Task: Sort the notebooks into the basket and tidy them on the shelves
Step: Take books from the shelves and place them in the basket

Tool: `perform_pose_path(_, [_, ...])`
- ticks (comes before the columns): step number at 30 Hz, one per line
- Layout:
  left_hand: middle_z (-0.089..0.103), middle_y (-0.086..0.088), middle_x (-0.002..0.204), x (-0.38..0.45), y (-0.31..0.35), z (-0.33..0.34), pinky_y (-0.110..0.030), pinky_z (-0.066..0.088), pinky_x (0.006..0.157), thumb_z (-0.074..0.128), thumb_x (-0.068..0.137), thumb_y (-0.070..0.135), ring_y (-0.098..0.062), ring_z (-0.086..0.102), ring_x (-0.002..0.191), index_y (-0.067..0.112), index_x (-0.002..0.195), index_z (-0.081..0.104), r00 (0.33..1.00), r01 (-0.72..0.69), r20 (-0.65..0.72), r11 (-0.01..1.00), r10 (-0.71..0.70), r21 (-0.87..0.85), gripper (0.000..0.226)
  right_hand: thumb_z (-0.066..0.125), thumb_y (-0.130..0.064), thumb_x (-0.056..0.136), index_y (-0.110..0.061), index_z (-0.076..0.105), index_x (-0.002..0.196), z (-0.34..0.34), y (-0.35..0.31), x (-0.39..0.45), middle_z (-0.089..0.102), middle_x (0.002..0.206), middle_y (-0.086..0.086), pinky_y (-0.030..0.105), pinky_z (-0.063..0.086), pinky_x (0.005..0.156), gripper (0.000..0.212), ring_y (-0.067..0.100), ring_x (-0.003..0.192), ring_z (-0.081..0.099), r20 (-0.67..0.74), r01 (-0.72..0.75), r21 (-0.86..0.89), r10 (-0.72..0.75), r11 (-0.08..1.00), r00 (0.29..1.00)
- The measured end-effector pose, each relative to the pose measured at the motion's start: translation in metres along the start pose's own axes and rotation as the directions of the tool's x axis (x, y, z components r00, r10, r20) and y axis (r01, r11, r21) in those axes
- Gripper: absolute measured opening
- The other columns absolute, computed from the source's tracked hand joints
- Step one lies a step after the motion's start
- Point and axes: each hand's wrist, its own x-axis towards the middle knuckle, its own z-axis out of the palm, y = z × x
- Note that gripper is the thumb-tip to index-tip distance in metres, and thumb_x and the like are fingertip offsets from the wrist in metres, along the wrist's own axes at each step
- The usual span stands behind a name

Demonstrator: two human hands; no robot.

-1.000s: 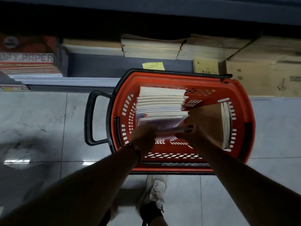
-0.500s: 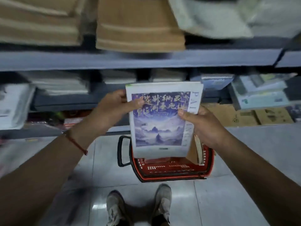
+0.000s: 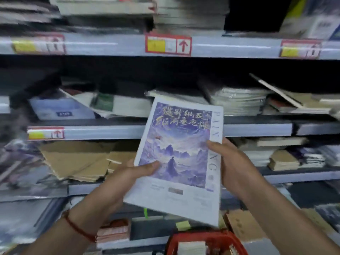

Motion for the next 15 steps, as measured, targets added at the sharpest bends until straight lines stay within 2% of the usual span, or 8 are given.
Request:
perform_pose_path(2, [0.075,-0.020,0.100,-0.016,0.010,-0.008,-0.032,0.059,0.063,0.079,0.071,0.010,-0.033,0.075,0.082,0.005,0.098,0.078,0.999,0.015,0.032,1.000,-0.014,-0.019,0.028,0.058,-0.006,0.094,-0.019,0.069,0.114,0.016,0.002,-0.019,0.076,0.103,0.006,0.037,0.059,0.075,0.027,0.026,0.087,0.074,0.030,-0.019,0.000,0.019,1.000,0.999])
perform_pose_path(5, [0.073,-0.023,0.106,-0.035,0.016,-0.020,-0.040,0.059,0.076,0.079,0.065,0.019,-0.041,0.072,0.095,0.006,0.108,0.076,0.996,0.041,0.081,0.999,-0.041,0.002,0.044,0.056,0.003,0.091,-0.013,0.069,0.115,0.032,0.012,-0.038,0.076,0.100,0.014,0.040,0.059,0.072,0.031,0.031,0.082,0.074,0.004,-0.017,0.037,0.016,0.999,1.000])
perform_pose_path(8, [0.073,-0.024,0.107,-0.045,0.029,-0.029,-0.039,0.059,0.079,0.082,0.060,0.017,-0.040,0.072,0.098,0.003,0.109,0.075,0.996,0.017,0.084,0.999,-0.019,0.029,0.051,0.057,0.007,0.089,-0.011,0.069,0.111,0.049,0.006,-0.052,0.076,0.094,0.019,0.037,0.059,0.062,0.031,0.032,0.073,0.073,-0.042,-0.021,0.093,0.025,0.995,0.999])
perform_pose_path(11, [0.074,-0.018,0.107,-0.053,0.057,-0.034,-0.034,0.058,0.083,0.081,0.062,0.017,-0.033,0.072,0.101,0.016,0.104,0.079,0.991,-0.091,0.101,0.993,0.083,0.073,0.043,0.061,0.008,0.087,-0.011,0.069,0.106,0.068,-0.015,-0.061,0.077,0.081,0.012,0.032,0.053,0.053,0.028,0.024,0.061,0.074,-0.072,0.027,0.096,-0.020,0.995,0.997])
perform_pose_path(13, [0.076,-0.014,0.105,-0.062,0.080,-0.034,-0.034,0.055,0.089,0.084,0.062,0.023,-0.028,0.072,0.101,0.018,0.104,0.079,0.981,-0.170,0.116,0.978,0.156,0.122,0.042,0.062,0.009,0.085,-0.013,0.069,0.097,0.084,-0.034,-0.070,0.077,0.075,0.008,0.036,0.048,0.059,0.026,0.020,0.056,0.072,-0.046,0.082,0.087,-0.078,0.993,0.996])
perform_pose_path(15, [0.076,-0.014,0.092,-0.064,0.103,-0.040,-0.025,0.055,0.076,0.092,0.061,0.025,-0.022,0.074,0.084,0.002,0.101,0.077,0.973,-0.226,0.069,0.965,0.219,0.133,0.049,0.076,0.001,0.072,-0.014,0.074,0.095,0.099,-0.052,-0.077,0.078,0.084,0.012,0.040,0.049,0.070,0.028,0.024,0.066,0.075,-0.003,0.154,0.129,-0.155,0.980,0.988])
